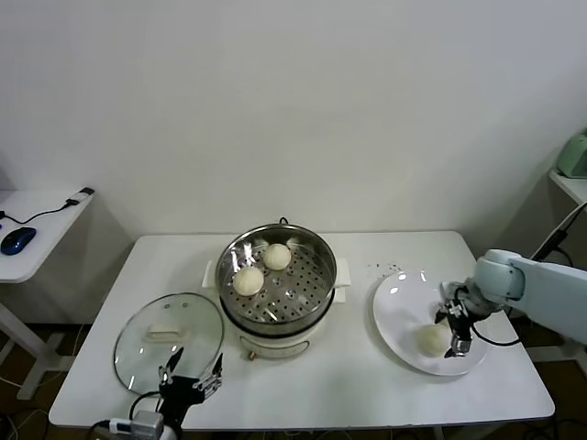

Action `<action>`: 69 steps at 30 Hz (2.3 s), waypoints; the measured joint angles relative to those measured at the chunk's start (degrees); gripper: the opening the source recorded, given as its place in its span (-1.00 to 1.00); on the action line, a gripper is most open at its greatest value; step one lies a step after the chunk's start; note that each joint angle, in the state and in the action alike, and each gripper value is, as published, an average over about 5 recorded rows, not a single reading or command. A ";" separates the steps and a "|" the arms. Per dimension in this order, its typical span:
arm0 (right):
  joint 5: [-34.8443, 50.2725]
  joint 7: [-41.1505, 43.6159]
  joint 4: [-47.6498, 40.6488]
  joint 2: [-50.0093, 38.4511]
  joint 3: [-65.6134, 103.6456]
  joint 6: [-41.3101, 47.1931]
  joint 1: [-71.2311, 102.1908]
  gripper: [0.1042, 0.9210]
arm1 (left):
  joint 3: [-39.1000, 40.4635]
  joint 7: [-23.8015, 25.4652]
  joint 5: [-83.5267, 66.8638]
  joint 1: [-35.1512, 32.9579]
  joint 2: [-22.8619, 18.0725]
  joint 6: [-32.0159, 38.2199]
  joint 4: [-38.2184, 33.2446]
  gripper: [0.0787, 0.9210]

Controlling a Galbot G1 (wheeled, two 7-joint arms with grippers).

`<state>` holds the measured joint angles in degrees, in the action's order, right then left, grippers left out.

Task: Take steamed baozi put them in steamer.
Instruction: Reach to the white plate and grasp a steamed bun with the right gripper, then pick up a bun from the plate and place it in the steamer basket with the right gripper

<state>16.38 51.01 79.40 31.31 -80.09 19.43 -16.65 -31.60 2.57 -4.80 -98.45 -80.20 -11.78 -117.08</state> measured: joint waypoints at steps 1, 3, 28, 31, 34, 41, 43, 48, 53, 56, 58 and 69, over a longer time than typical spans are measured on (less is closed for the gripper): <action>-0.15 -0.26 -0.20 0.19 0.52 0.12 0.46 0.76 | 0.03 0.00 0.01 0.05 0.00 -0.01 0.01 0.77; -0.33 -0.73 -0.50 0.56 1.45 0.32 1.21 0.76 | 0.10 0.00 0.06 0.13 0.00 -0.02 0.05 0.77; 1.88 3.20 1.40 1.66 -3.66 -2.22 -7.96 0.25 | 0.75 -0.18 0.62 -0.44 -0.16 0.08 -0.43 0.77; 3.93 4.75 0.78 3.80 -7.56 -4.63 -14.94 0.26 | 0.78 -0.19 0.75 -0.48 -0.08 0.08 -0.64 0.77; 6.13 6.52 0.12 7.22 -10.65 -8.47 -22.57 0.26 | 0.79 -0.18 0.83 -0.57 0.06 0.05 -0.79 0.77; 9.92 9.60 2.01 17.58 -12.15 -18.74 -35.99 0.26 | 0.66 -0.15 0.87 -0.47 0.27 -0.02 -0.87 0.77; 10.14 10.06 3.51 20.72 -11.60 -21.26 -38.14 0.26 | 0.53 -0.15 0.82 -0.49 0.31 -0.02 -0.94 0.77; 7.92 10.30 7.25 28.16 -10.53 -27.14 -40.23 0.25 | 0.21 -0.15 0.58 -0.48 0.37 -0.05 -1.04 0.77; 2.68 9.25 8.82 34.34 -10.41 -32.12 -38.56 0.25 | 0.18 -0.18 0.52 -0.48 0.35 0.02 -0.95 0.77; -0.64 8.33 8.88 37.43 -10.43 -34.24 -36.45 0.25 | 0.17 -0.23 0.51 -0.58 0.35 0.10 -0.72 0.77; -2.72 7.71 8.56 39.24 -10.42 -35.22 -34.79 0.25 | 0.13 -0.25 0.51 -0.61 0.35 0.12 -0.67 0.77; -11.31 4.31 4.10 45.93 -9.75 -37.96 -25.78 0.25 | -0.10 -0.28 0.41 -0.55 0.31 0.05 -0.79 0.77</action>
<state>5.08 55.32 83.50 77.24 -89.84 -18.53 -42.42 -31.70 2.29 -4.39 -99.01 -79.89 -11.73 -117.87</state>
